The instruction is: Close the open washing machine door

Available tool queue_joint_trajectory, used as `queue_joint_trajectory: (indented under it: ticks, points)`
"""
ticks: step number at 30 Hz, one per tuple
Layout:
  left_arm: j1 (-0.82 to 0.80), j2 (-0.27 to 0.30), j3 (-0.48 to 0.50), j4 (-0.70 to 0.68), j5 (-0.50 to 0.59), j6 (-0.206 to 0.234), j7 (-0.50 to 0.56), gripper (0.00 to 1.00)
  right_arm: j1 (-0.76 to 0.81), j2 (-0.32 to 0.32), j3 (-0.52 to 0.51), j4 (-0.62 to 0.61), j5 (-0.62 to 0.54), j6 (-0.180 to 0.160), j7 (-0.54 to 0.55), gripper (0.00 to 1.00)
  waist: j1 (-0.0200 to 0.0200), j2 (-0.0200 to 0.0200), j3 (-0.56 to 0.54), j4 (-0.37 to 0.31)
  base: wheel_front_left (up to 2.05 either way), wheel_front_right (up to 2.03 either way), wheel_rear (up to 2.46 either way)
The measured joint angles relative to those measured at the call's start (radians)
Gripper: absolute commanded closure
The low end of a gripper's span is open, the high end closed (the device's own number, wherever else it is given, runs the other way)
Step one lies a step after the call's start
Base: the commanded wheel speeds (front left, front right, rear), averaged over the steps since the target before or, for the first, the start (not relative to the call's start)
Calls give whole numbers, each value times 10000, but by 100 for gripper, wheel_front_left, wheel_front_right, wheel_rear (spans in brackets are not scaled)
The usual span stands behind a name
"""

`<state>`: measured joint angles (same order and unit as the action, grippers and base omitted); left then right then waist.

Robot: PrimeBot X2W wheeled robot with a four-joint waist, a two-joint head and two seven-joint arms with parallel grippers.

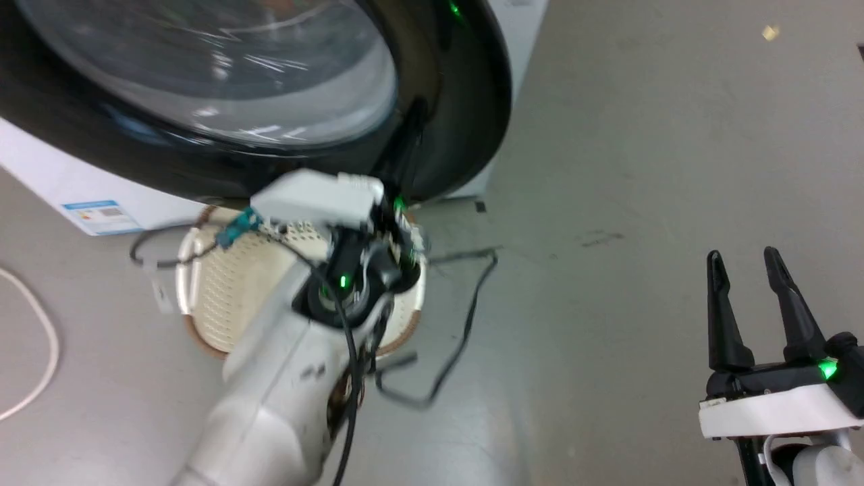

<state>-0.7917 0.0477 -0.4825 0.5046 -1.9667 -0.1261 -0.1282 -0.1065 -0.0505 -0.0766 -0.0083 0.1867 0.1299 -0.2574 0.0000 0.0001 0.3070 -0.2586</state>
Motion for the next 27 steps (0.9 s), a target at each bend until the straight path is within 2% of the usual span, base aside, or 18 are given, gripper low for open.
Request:
queue_joint_trajectory:
  ticks: [3,6,7,8,9,13,15,19,22,27]
  points:
    - [887,128,81,-686,780,2,40,100,60,0,-23,-65,-82,0,0,0,0,0,-333,277,0,0,0]
    - [1895,531,94,-1622,1772,0,-207,100,291,2,-31,-176,-215,0,0,0,-1,0,-722,594,0,0,0]
    - [2238,732,77,-1908,2215,0,-414,67,384,2,-27,-205,-253,0,0,0,0,0,-859,708,0,0,0]
    - [2561,974,40,-2115,2757,0,-665,7,468,0,-19,-222,-291,0,0,0,-1,0,-1001,817,0,0,0]
    - [2898,1227,0,-2343,3321,0,-884,0,559,0,-6,-257,-307,0,0,0,-1,0,-1146,928,0,0,0]
    - [4257,2054,276,-3156,5595,0,-1283,0,1002,0,36,-337,-464,0,0,0,-2,0,-1723,1407,0,0,0]
    - [4905,2163,1057,-3563,7202,0,-1283,0,1178,-2,40,-374,-483,0,0,0,-2,-1,-1961,1666,0,0,0]
    - [6135,2157,2295,-4140,10734,23,-1294,0,1425,0,82,-401,-485,0,0,0,-2,-1,-2413,2103,0,0,0]
    - [6869,2015,2706,-4510,13145,359,-1292,0,1585,0,178,-399,-485,0,0,0,-3,-1,-2700,2360,0,0,0]
    - [7695,1661,3001,-4888,15658,836,-1292,0,1825,0,399,-357,-485,0,0,0,-2,-1,-3008,2673,0,0,0]
